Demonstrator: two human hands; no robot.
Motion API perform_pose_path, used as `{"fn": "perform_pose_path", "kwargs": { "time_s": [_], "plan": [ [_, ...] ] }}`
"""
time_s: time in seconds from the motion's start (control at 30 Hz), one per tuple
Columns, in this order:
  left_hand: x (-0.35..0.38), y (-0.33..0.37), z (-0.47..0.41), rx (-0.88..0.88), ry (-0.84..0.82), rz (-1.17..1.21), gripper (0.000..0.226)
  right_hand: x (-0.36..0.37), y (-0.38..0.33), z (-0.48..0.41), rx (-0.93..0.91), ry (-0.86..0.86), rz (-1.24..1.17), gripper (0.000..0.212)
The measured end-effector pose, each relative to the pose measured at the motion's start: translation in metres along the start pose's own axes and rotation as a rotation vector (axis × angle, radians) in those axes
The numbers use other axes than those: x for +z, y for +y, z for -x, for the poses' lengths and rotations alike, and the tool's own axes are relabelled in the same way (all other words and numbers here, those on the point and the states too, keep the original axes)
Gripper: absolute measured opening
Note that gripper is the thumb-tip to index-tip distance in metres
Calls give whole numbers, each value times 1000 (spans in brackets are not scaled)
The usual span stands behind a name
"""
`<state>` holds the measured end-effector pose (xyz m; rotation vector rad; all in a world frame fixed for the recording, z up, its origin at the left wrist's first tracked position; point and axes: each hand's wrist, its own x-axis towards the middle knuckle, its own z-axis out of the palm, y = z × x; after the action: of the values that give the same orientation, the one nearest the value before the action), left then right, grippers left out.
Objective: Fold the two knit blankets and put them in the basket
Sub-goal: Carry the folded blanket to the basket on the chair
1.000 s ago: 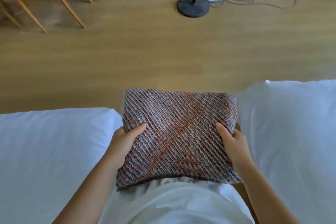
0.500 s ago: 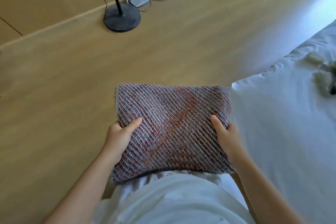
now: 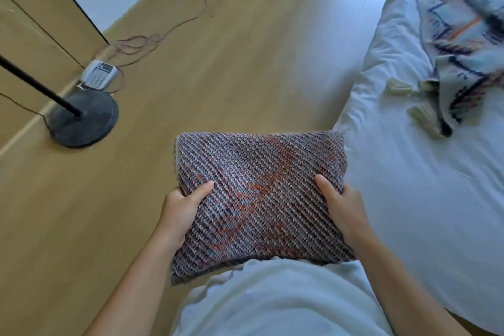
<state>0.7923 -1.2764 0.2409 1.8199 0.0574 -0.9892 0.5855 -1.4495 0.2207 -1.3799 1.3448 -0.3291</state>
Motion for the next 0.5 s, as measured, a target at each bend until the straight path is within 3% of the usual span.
{"fn": "perform_pose_path", "kwargs": {
  "time_s": [0.37, 0.5],
  "plan": [
    [108, 172, -174, 2, -94, -42, 11, -17, -121, -200, 58, 103, -88, 31],
    [146, 232, -250, 3, -136, -77, 19, -11, -163, -278, 95, 146, -133, 35]
  ]
}}
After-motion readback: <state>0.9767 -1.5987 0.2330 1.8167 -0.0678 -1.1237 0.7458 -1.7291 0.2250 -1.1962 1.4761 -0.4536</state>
